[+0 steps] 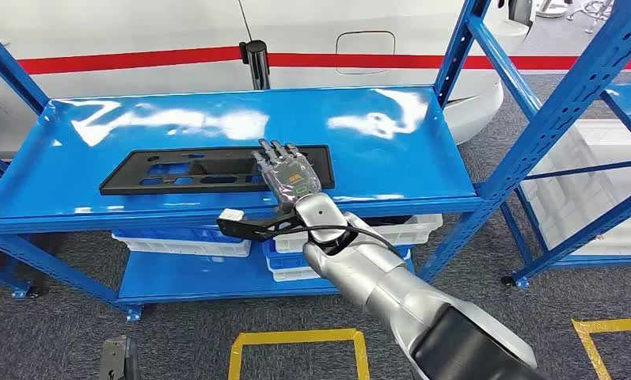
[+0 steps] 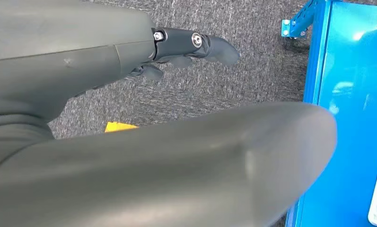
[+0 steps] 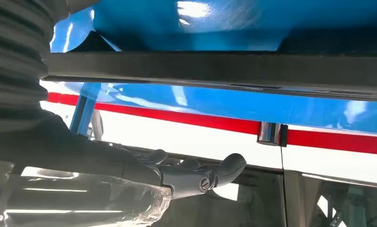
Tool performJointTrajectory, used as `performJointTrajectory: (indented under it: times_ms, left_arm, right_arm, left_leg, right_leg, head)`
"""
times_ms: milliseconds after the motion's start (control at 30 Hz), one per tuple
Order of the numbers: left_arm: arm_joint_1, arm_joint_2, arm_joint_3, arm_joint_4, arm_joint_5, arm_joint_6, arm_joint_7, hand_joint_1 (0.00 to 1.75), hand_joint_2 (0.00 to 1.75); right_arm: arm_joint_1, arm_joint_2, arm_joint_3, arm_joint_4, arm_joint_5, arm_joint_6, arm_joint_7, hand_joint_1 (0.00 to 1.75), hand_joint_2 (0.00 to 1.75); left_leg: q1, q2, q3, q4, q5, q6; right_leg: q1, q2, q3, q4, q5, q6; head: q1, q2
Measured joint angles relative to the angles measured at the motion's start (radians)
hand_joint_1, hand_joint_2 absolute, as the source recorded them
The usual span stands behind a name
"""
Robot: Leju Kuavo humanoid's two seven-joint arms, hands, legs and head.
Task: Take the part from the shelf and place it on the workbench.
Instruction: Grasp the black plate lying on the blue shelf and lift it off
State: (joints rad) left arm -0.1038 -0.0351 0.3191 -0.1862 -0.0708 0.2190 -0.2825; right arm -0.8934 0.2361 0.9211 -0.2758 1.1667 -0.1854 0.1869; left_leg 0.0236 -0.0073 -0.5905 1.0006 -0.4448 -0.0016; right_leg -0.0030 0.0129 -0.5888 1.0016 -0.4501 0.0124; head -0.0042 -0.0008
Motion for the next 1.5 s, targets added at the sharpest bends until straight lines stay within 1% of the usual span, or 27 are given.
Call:
performJointTrajectory:
  times_ms: [267,300,400,433,567,600,733,800,900,1100,1167,1233,1333,1400,1433,1500]
  left_arm:
    - [-0.003,-0.002,0.007,-0.001,-0.002,-0.006,-0.007,0.00,0.00]
    - [-0.004,-0.002,0.007,-0.001,-0.002,-0.006,-0.008,0.00,0.00]
    - [-0.005,-0.003,0.007,-0.001,-0.003,-0.006,-0.009,0.00,0.00]
    - [-0.006,-0.003,0.008,-0.001,-0.003,-0.006,-0.010,0.00,0.00]
    - [-0.007,-0.004,0.014,-0.001,-0.002,-0.006,-0.014,0.00,0.00]
    - [-0.007,-0.004,0.015,-0.001,-0.002,-0.006,-0.015,0.00,0.00]
    - [-0.008,-0.005,0.016,-0.001,0.000,-0.005,-0.016,0.00,0.00]
    - [-0.008,-0.006,0.016,-0.001,-0.001,-0.003,-0.015,0.00,0.00]
    - [-0.008,-0.008,0.018,-0.001,-0.003,-0.001,-0.012,0.00,0.00]
    - [-0.011,-0.009,0.021,-0.001,-0.007,-0.010,-0.013,0.00,0.00]
    - [-0.012,-0.009,0.022,-0.001,-0.008,-0.014,-0.015,0.00,0.00]
    - [-0.013,-0.009,0.024,-0.001,-0.009,-0.016,-0.019,0.00,0.00]
    - [-0.013,-0.010,0.032,-0.001,-0.007,-0.024,-0.051,0.00,0.00]
    - [-0.013,-0.011,0.042,-0.001,0.005,-0.027,-0.115,0.00,0.00]
    - [-0.013,-0.012,0.048,-0.002,0.012,-0.020,-0.161,0.00,0.00]
    - [-0.012,-0.015,0.061,-0.006,0.019,0.013,-0.269,0.00,0.87]
  right_arm:
    - [-0.006,-0.008,-0.002,0.002,0.005,0.012,0.007,0.00,1.75]
    - [-0.006,-0.008,-0.002,0.003,0.006,0.017,0.010,0.06,1.75]
    - [-0.005,-0.011,-0.003,0.006,0.012,0.033,0.021,0.96,1.75]
    - [-0.005,-0.012,-0.004,0.008,0.014,0.038,0.025,1.20,1.75]
    - [-0.005,-0.018,-0.011,0.012,0.018,0.054,0.039,1.33,1.75]
    - [-0.004,-0.019,-0.012,0.013,0.018,0.057,0.040,1.33,1.75]
    - [-0.002,-0.022,-0.019,0.017,0.023,0.062,0.040,0.99,1.75]
    - [-0.003,-0.022,-0.022,0.018,0.028,0.062,0.040,0.97,1.75]
    - [-0.004,-0.023,-0.029,0.018,0.033,0.060,0.034,0.99,1.75]
    - [-0.004,-0.024,-0.051,0.018,0.029,0.035,0.002,1.34,1.75]
    - [-0.005,-0.024,-0.061,0.018,0.024,0.015,-0.016,1.55,1.75]
    - [-0.004,-0.025,-0.071,0.017,0.017,-0.013,-0.040,1.71,1.75]
    - [-0.005,-0.025,-0.095,0.009,0.000,-0.092,-0.104,1.75,1.75]
    - [-0.007,-0.024,-0.114,-0.007,-0.006,-0.157,-0.157,1.75,1.75]
    - [-0.009,-0.024,-0.124,-0.018,-0.006,-0.188,-0.184,1.75,1.75]
    - [-0.020,-0.025,-0.142,-0.050,-0.003,-0.236,-0.233,1.75,1.75]
  left_leg:
    - [0.000,0.000,0.000,0.000,0.000,0.000]
    - [0.000,0.000,0.000,0.000,0.000,0.000]
    - [0.000,0.000,0.000,0.000,0.000,0.000]
    - [0.000,0.000,0.000,0.000,0.000,0.000]
    - [0.000,0.000,0.000,0.000,0.000,0.000]
    - [0.000,0.000,0.000,0.000,0.000,0.000]
    - [0.000,0.000,0.000,0.000,0.000,0.000]
    - [0.000,0.000,0.000,0.000,0.000,0.000]
    - [0.000,0.000,0.000,0.000,0.000,0.000]
    - [0.000,0.000,0.001,0.000,0.000,0.000]
    - [0.000,0.000,0.001,0.000,0.000,0.000]
    - [0.000,0.000,0.001,0.000,0.000,0.000]
    - [0.000,0.000,0.001,0.000,0.000,0.000]
    - [0.000,0.000,0.001,0.000,0.000,0.000]
    - [0.000,0.000,0.001,0.000,0.000,0.000]
    - [0.000,0.000,0.001,0.000,0.000,0.000]
  right_leg:
    - [0.000,0.000,0.000,0.000,0.000,0.000]
    - [0.000,0.000,0.000,0.000,0.000,0.000]
    - [0.000,0.000,0.000,0.000,0.000,0.000]
    - [0.000,0.000,0.000,0.000,0.000,0.000]
    - [0.000,0.000,0.000,0.000,0.000,0.000]
    - [0.000,0.000,0.000,0.000,0.000,0.000]
    - [0.000,0.000,0.000,0.000,0.000,0.000]
    - [0.000,0.000,0.000,0.000,0.000,0.000]
    - [0.000,0.000,0.000,0.000,0.000,0.000]
    - [0.000,0.000,0.001,0.000,0.000,0.000]
    - [0.000,0.000,0.001,0.000,0.000,0.000]
    - [0.000,0.000,0.001,0.000,0.000,0.000]
    - [0.000,0.000,0.001,0.000,0.000,0.000]
    - [0.000,0.000,0.002,0.000,0.000,0.000]
    - [0.000,0.000,0.001,0.000,0.000,0.000]
    - [0.000,0.000,0.001,0.000,0.000,0.000]
  head:
    - [0.000,0.000]
    - [0.000,0.000]
    - [0.000,0.000]
    - [0.000,0.000]
    - [0.000,0.000]
    - [0.000,0.000]
    - [0.000,0.000]
    - [0.000,0.000]
    - [0.000,0.000]
    - [0.000,0.000]
    - [0.000,0.000]
    - [0.000,0.000]
    - [0.000,0.000]
    - [0.000,0.000]
    - [0.000,0.000]
    - [0.000,0.000]
